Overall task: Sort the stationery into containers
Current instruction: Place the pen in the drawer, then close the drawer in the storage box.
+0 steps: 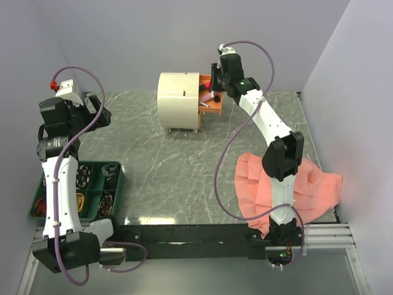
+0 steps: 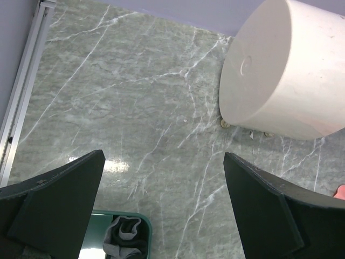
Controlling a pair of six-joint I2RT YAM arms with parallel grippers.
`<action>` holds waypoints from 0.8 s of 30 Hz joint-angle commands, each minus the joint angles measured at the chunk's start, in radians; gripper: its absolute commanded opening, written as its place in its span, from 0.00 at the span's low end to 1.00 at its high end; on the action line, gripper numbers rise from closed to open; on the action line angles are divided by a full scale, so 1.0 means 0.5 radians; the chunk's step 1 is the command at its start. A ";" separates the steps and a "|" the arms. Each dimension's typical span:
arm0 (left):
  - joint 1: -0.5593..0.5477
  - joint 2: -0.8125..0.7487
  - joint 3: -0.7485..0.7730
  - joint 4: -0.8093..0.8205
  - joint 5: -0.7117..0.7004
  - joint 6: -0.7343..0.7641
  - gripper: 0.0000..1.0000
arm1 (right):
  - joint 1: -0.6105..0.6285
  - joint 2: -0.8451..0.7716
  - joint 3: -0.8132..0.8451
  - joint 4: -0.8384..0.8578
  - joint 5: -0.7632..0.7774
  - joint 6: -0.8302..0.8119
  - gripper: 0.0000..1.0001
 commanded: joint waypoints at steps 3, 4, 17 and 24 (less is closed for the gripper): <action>0.008 0.014 0.019 0.105 0.125 -0.035 0.99 | -0.004 -0.147 0.098 0.074 -0.069 0.005 0.58; 0.011 0.029 0.016 0.117 0.165 -0.045 0.99 | -0.010 -0.177 0.086 0.077 -0.042 0.008 0.59; -0.271 0.566 0.381 0.261 0.349 -0.011 1.00 | -0.513 -0.362 -0.227 0.086 -0.510 0.088 0.00; -0.290 0.995 0.651 0.304 0.362 0.016 0.96 | -0.580 -0.169 -0.175 0.040 -0.652 0.097 0.00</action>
